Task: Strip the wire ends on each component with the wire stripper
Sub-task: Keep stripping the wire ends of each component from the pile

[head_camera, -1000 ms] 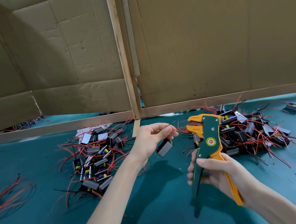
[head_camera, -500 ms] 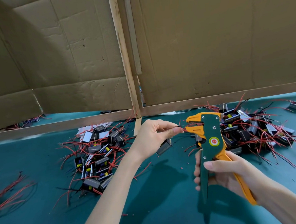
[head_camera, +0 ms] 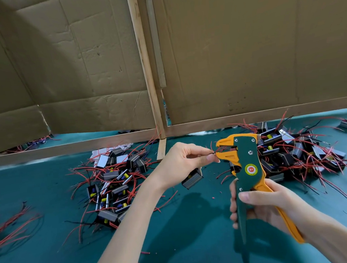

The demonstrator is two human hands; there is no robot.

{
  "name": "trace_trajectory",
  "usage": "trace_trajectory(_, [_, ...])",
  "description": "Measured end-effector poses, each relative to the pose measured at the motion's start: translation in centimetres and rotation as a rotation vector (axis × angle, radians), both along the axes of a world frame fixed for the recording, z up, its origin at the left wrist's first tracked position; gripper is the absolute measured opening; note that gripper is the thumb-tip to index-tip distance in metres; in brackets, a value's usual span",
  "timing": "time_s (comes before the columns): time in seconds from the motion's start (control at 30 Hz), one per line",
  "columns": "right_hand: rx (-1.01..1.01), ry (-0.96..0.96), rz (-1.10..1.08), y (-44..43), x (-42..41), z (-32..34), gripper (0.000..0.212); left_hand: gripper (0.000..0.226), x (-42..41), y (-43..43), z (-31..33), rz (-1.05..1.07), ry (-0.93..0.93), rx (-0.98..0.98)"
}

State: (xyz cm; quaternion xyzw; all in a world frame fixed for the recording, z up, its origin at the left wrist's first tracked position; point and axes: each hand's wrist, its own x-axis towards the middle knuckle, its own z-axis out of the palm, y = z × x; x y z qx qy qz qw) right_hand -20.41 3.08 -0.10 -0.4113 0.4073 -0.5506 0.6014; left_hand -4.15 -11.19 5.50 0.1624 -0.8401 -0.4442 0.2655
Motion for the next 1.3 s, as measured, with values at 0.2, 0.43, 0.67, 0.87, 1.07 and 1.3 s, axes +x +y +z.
trace_trajectory(0.2, [0.111, 0.031, -0.084, 0.6, 0.6, 0.3, 0.059, 0.013, 0.4, -0.3, 0.2, 0.015, -0.070, -0.027])
trace_trajectory(0.43, [0.234, 0.130, -0.208, 1.2, 2.4, 0.1, 0.073, 0.013, 0.7, -0.9, 0.1, 0.035, -0.104, -0.001])
trace_trajectory(0.67, [0.234, 0.162, -0.269, 0.6, 2.8, -0.6, 0.040, 0.012, 0.5, -1.2, -0.6, 0.088, -0.143, -0.045])
trace_trajectory(0.87, [0.069, -0.096, -0.108, -0.6, 1.6, -1.2, 0.032, 0.012, 0.6, -1.2, -0.9, 0.189, -0.169, -0.142])
trace_trajectory(1.07, [0.070, -0.101, -0.149, -1.2, 0.6, -1.5, 0.028, 0.010, 0.7, -1.5, -0.2, 0.325, -0.097, -0.270])
trace_trajectory(1.3, [0.222, -0.126, -0.203, -1.3, 0.3, -1.4, 0.026, 0.015, -6.3, 0.9, 2.1, 0.372, 0.161, -0.414])
